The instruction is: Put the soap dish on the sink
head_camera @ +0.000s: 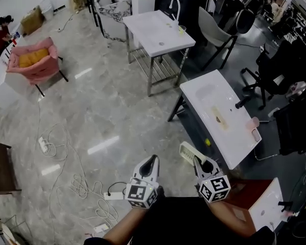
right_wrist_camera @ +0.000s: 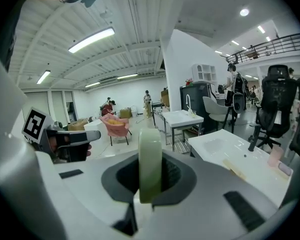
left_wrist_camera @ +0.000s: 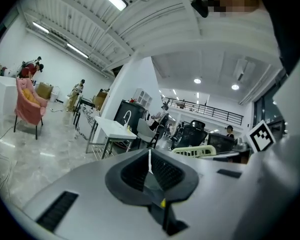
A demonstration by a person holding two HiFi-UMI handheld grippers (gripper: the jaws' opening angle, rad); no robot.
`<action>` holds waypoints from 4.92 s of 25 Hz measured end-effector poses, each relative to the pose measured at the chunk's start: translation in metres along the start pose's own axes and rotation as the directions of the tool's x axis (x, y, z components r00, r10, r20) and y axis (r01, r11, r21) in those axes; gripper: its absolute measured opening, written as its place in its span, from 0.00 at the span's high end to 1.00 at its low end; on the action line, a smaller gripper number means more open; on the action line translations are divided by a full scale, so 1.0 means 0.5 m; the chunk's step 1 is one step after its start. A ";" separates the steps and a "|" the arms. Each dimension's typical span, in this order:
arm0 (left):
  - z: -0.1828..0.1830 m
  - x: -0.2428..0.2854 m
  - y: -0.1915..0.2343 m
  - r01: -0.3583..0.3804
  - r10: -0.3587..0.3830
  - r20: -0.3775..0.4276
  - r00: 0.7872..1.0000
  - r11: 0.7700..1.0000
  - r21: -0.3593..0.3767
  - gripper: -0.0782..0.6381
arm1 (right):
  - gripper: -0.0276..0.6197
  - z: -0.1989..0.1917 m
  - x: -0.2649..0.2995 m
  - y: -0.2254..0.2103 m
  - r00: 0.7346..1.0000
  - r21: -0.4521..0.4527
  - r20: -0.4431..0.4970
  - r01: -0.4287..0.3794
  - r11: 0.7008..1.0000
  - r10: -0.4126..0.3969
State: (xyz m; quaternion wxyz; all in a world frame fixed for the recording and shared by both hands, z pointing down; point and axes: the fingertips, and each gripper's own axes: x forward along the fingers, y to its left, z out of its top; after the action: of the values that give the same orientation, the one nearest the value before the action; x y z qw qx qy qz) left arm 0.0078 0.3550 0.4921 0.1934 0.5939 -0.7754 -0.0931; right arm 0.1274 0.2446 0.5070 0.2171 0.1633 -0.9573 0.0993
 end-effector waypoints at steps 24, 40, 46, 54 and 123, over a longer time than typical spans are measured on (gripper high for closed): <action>0.022 -0.011 0.164 -0.079 0.079 0.019 0.997 0.997 -0.024 0.87 | 0.93 0.018 0.126 0.064 1.000 0.036 0.017 -0.022 0.999 0.021; 0.031 0.283 0.090 0.078 -0.070 -0.103 0.992 0.994 0.075 0.87 | 0.93 0.036 0.196 -0.197 0.989 0.186 0.029 0.135 0.973 -0.143; 0.090 0.428 0.109 0.080 -0.069 -0.088 0.994 0.988 0.133 0.87 | 0.93 0.080 0.270 -0.308 0.986 0.195 0.028 0.157 0.968 -0.165; 0.106 0.581 0.134 0.053 -0.034 -0.136 0.990 0.990 0.132 0.87 | 0.93 0.133 0.364 -0.409 0.987 0.168 0.027 0.152 0.974 -0.158; 0.268 1.111 0.188 0.631 -0.588 -0.309 0.748 0.773 0.057 0.87 | 0.93 0.257 0.529 -0.627 0.717 0.525 -0.131 0.636 0.566 -0.684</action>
State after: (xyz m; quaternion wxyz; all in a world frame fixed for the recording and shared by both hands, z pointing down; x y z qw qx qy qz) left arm -0.2526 -0.1621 0.5107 0.2096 0.8350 -0.5087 -0.0066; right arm -0.0356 -0.1506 0.5491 0.1419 0.5667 -0.7668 0.2661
